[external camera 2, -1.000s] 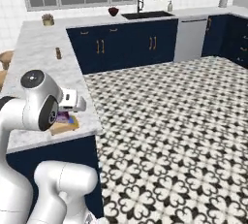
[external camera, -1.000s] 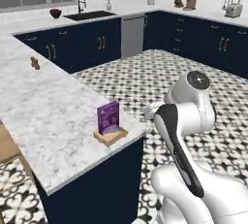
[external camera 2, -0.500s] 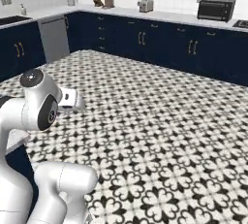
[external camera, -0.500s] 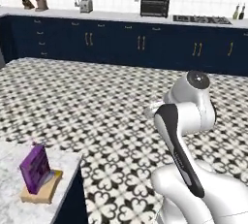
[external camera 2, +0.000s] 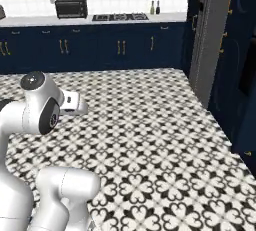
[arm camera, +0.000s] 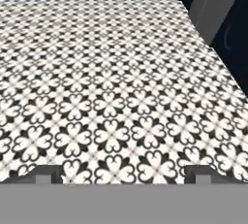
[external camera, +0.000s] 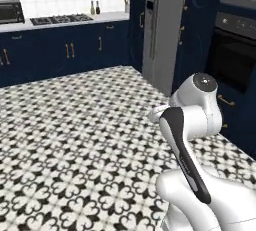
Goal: Pick the cereal and place it on the digital scale for weighing, and close the cabinet.
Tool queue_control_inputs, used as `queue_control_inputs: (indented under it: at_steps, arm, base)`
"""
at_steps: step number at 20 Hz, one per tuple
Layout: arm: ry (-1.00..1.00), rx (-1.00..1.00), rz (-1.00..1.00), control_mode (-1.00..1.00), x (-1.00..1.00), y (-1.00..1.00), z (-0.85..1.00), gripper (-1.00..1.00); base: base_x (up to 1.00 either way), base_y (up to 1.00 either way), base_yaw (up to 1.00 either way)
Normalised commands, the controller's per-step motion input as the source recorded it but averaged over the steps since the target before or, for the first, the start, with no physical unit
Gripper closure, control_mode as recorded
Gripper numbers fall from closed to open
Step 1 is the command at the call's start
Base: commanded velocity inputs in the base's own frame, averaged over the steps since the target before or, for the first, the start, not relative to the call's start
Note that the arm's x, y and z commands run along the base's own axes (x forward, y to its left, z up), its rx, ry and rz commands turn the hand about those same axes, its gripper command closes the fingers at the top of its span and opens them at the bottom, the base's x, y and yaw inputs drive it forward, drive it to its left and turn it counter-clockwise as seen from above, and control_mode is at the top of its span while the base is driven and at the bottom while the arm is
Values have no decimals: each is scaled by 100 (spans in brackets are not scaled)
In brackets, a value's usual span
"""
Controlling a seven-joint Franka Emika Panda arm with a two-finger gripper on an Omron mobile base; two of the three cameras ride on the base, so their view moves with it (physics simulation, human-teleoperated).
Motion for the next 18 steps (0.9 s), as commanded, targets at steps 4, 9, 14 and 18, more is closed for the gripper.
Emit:
queue_control_inputs:
  at_steps: [4, 9, 14, 18]
  arm:
    - [0, 0, 0, 100, 0, 0, 0, -100]
    - [0, 0, 0, 100, 0, 0, 0, -100]
    - [0, 0, 0, 100, 0, 0, 0, -100]
    - [0, 0, 0, 100, 0, 0, 0, -100]
  base:
    - [0, 0, -100]
    - [0, 0, -100]
    - [8, 0, -93]
    - [66, 19, -76]
